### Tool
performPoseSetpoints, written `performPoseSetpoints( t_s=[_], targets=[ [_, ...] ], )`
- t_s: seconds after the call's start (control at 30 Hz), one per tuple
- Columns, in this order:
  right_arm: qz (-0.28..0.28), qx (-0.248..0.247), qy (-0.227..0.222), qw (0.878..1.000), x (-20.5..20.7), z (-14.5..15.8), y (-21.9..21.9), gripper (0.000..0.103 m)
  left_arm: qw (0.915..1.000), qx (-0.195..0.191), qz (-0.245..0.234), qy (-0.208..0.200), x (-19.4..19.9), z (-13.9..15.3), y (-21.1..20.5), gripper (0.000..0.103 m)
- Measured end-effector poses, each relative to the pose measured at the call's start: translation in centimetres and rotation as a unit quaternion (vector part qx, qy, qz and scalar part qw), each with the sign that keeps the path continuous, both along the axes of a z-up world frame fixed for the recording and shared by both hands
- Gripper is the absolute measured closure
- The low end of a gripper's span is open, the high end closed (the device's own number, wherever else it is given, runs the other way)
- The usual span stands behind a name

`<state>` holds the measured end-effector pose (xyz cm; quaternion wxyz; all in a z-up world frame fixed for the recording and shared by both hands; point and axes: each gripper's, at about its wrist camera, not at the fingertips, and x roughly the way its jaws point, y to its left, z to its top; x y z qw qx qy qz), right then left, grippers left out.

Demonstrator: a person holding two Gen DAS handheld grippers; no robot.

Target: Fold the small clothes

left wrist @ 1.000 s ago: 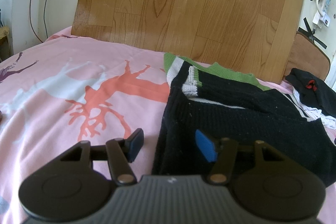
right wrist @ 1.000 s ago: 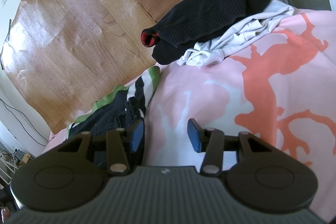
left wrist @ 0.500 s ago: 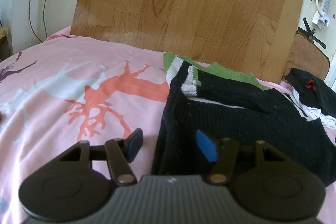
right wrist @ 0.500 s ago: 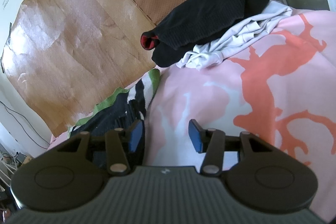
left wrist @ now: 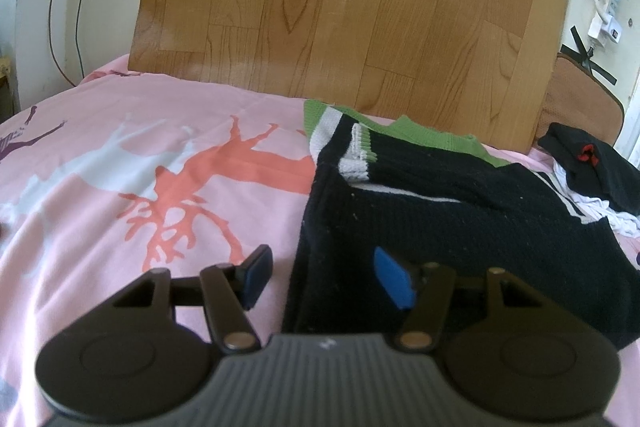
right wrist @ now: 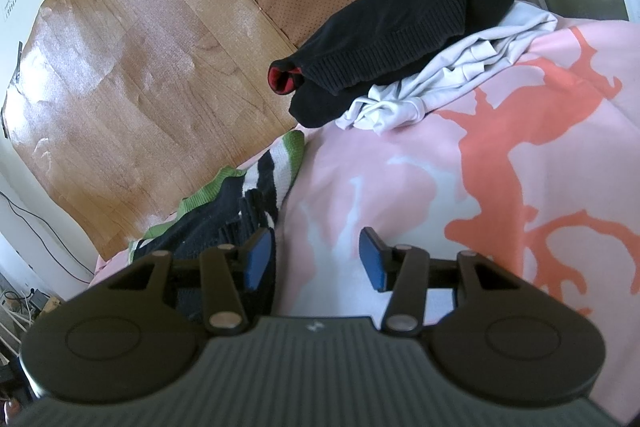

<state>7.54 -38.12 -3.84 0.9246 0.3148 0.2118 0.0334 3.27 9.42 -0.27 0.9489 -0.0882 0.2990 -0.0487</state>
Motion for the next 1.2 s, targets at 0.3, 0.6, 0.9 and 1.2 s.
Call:
performPoseSetpoints(
  t_s=[0.3,0.6,0.9,1.2],
  targets=[
    [-0.001,-0.001,0.0,1.0,-0.13,0.03,0.15,0.051,1.0,0.0,0.0,0.0,0.01,0.01,0.01,0.045],
    [0.004,-0.005,0.002,1.0,0.24,-0.01,-0.01,0.051,1.0,0.0,0.001,0.0,0.01,0.01,-0.03,0.045],
    [0.003,-0.006,0.002,1.0,0.14,0.01,0.07,0.051,1.0,-0.001,0.002,0.0,-0.01,0.0,-0.05,0.045],
    [0.004,-0.007,0.001,1.0,0.25,0.01,-0.03,0.051,1.0,0.002,0.003,0.003,0.01,-0.02,-0.18,0.045]
  ],
)
